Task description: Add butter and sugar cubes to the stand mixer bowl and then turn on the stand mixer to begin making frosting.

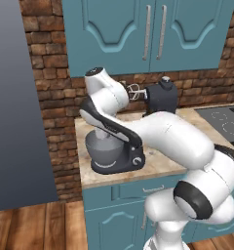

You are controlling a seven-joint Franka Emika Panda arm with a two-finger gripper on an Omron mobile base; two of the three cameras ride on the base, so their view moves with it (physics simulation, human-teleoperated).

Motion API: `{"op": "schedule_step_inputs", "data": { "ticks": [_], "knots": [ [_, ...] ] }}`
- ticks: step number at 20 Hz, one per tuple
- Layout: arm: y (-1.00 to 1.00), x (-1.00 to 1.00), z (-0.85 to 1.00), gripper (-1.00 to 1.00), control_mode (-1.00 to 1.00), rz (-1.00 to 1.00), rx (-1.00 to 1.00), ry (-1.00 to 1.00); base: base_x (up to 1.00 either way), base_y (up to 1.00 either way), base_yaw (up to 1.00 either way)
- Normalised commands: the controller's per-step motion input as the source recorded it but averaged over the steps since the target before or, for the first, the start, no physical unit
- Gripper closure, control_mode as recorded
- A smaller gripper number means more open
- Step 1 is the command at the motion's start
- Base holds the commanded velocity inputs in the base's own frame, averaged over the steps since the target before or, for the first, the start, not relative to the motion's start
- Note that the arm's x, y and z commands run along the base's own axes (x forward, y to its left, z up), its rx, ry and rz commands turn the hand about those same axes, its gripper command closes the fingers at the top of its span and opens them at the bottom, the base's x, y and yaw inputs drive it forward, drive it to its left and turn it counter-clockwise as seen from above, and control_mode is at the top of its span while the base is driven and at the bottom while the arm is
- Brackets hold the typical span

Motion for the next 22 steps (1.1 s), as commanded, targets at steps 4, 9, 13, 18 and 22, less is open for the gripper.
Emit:
{"op": "schedule_step_inputs", "data": {
  "ticks": [4,9,13,18,22],
  "knots": [
    [-0.98,-0.66,0.3,-1.0,-1.0,0.0,0.2,-0.03,0.0,0.0,0.0],
    [-0.95,-0.34,0.04,-1.0,-1.0,0.0,0.22,0.0,0.0,0.0,0.0],
    [-0.79,-0.04,0.0,-1.0,-1.0,0.01,0.23,0.0,0.0,0.0,0.0],
    [-0.65,0.0,0.0,-1.0,-1.0,0.04,0.27,0.03,0.0,0.0,0.0],
    [-0.58,0.0,-0.01,-1.0,-1.0,0.06,0.3,0.03,0.0,0.0,0.0]
  ]
}}
